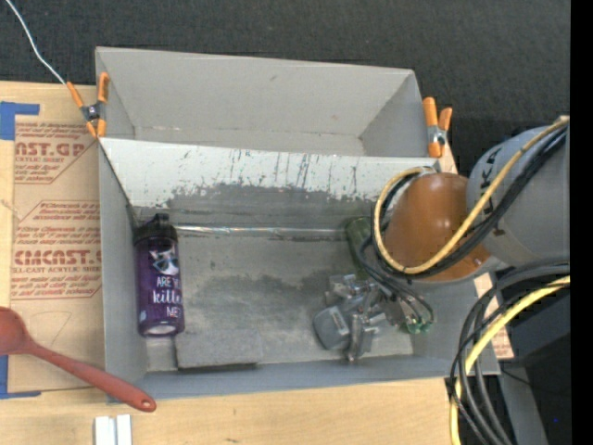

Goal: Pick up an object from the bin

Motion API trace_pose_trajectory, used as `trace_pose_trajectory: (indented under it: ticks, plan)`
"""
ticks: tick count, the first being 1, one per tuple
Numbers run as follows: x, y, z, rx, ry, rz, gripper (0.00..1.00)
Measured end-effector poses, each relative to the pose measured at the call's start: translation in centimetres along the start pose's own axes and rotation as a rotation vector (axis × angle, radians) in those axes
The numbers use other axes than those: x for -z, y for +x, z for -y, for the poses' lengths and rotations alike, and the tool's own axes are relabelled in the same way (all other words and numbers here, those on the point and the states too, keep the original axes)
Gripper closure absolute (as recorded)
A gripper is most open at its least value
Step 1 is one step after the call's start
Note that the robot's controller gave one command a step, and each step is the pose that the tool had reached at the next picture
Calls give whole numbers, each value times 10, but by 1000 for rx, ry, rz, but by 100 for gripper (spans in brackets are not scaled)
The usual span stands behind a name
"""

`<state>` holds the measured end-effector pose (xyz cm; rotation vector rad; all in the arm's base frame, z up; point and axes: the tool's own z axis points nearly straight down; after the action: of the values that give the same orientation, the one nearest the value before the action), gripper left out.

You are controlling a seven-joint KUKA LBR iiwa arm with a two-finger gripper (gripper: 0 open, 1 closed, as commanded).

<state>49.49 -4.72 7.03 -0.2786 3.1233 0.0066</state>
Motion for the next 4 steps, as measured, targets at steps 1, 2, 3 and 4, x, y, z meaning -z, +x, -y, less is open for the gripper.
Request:
trace_pose_trajectory:
  ticks: [1, 2, 3, 4]
  plan:
    - [3, 1, 0, 0, 0, -3, 100]
    - [10, 2, -1, 0, -2, -8, 100]
    - [29, 2, -1, 0, -2, -7, 100]
    - [41, 2, -1, 0, -2, -8, 100]
